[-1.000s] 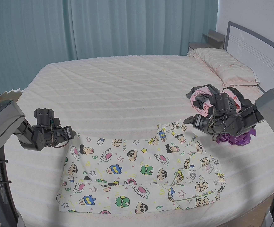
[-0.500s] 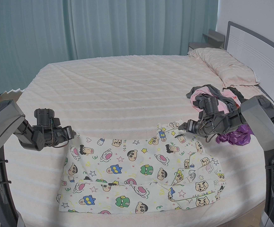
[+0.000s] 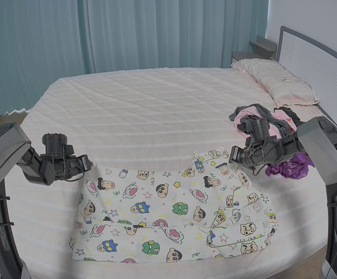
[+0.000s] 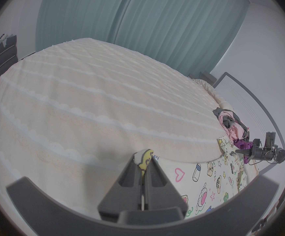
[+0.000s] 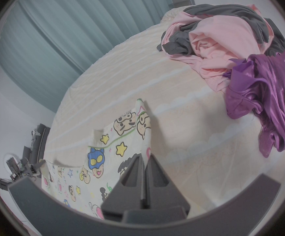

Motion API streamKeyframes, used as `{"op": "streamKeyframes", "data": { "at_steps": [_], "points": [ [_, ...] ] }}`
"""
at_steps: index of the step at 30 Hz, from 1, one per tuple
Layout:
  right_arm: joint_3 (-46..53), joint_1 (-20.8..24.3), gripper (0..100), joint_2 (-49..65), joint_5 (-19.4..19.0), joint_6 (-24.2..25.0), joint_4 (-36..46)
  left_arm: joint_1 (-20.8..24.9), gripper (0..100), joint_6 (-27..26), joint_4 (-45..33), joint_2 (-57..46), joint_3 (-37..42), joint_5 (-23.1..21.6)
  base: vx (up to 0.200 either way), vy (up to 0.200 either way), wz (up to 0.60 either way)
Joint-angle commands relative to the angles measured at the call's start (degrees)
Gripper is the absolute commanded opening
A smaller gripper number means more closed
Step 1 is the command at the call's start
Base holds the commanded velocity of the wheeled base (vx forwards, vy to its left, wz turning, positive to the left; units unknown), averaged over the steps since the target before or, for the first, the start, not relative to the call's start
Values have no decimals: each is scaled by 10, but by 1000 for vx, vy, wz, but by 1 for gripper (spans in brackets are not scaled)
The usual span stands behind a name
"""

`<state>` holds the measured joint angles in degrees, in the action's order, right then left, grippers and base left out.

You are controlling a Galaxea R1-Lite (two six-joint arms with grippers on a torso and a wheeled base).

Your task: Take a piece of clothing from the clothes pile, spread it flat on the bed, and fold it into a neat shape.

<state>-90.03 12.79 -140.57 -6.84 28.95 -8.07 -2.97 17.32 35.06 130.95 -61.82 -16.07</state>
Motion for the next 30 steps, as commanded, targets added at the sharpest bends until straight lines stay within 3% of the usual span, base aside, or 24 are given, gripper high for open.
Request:
{"op": "streamKeyframes", "data": {
  "at_steps": [1,17,30],
  "points": [
    [8,-9,0,28,-13,11,0,-1,0,0,0,-7,0,1,0,0,0],
    [75,-42,0,69,-90,12,-14,-5,0,3,-15,-47,31,-4,0,0,0],
    [115,-48,0,88,-106,13,-74,-6,0,2,-16,-60,35,-4,0,0,0]
  ]
}}
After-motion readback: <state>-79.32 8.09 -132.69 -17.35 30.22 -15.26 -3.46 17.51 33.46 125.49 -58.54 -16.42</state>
